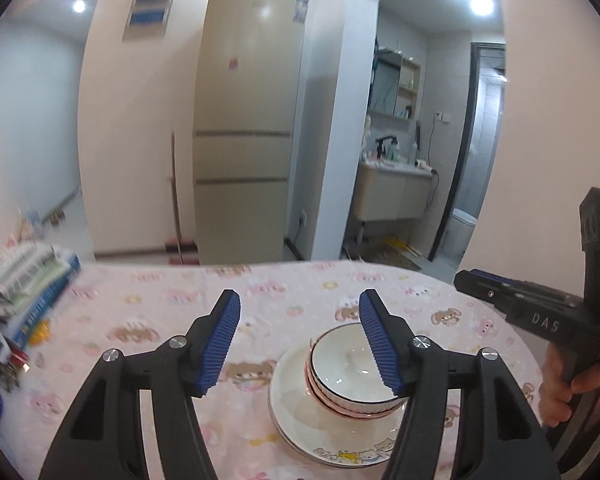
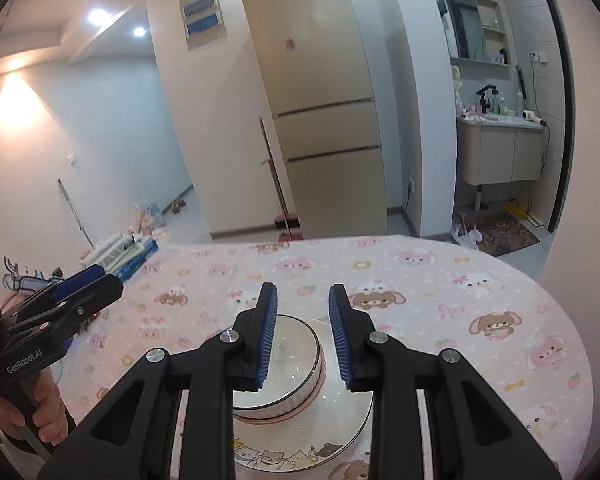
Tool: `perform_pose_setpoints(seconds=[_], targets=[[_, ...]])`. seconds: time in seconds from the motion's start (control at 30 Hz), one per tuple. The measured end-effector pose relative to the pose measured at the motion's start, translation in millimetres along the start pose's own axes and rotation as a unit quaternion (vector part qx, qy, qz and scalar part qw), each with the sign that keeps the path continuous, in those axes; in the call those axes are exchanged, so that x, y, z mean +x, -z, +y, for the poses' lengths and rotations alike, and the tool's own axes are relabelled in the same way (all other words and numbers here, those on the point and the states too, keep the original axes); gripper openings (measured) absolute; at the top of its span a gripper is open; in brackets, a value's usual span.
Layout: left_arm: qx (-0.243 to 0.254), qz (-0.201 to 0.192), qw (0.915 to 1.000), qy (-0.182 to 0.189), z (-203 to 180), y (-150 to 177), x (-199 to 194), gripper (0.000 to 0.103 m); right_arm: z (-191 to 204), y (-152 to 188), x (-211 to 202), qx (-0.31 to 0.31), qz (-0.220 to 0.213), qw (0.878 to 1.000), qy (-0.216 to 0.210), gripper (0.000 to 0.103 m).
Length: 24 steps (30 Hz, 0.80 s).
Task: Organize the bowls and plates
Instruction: 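Open both tools and raise them away from the bowls on the plates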
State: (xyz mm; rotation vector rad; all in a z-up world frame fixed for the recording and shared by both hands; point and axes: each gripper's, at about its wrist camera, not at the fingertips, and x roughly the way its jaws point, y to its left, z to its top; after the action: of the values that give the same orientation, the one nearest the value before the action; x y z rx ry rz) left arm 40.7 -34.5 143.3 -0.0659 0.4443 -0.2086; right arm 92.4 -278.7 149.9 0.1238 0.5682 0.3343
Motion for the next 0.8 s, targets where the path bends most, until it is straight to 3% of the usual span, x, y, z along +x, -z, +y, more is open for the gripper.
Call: perform_pose_setpoints(seconds=[0.1, 0.23, 0.33, 0.4, 0.5, 0.53, 0.73, 0.8], targets=[[0.008, -0.02, 0.9998, -0.004, -1.5, 0.4, -20.2, 0.073, 4.0, -0.5, -16.3, -0.001, -0.013, 1.0, 0.005, 0.027], [0.003, -0.072, 0.9974, -0.003, 3.3, 5.1, -49.4, 0.086, 8.6, 3.6, -34.3, -0.003, -0.036, 0.999, 0.013, 0.036], [0.014, -0.1, 0.9948, -0.014, 3.8, 11.1, -62.0, 0.086, 12.4, 10.7, -43.2, -0.025, -0.069, 0.996, 0.052, 0.04], [0.014, -0.115, 0.9931, -0.018, 5.9, 16.7, -66.7, 0.087, 13.8, 15.7, -48.0, -0.032, -0.09, 0.993, 0.065, 0.049], [0.007, -0.139, 0.9902, -0.016, 10.4, 26.9, -72.0, 0.101, 13.3, 24.7, -55.2, -0.028, -0.11, 0.992, 0.056, 0.06], [0.005, -0.154, 0.988, -0.009, 12.1, 31.8, -74.1, 0.103, 13.4, 27.8, -56.9, -0.031, -0.115, 0.992, 0.052, 0.068], [0.013, -0.174, 0.9846, -0.011, 13.4, 48.8, -70.5, 0.103, 16.9, 49.6, -58.2, -0.062, -0.161, 0.983, 0.06, 0.099], [0.01, -0.181, 0.9834, -0.009, 16.9, 56.1, -67.2, 0.103, 15.8, 56.7, -56.0, -0.058, -0.173, 0.981, 0.06, 0.102]])
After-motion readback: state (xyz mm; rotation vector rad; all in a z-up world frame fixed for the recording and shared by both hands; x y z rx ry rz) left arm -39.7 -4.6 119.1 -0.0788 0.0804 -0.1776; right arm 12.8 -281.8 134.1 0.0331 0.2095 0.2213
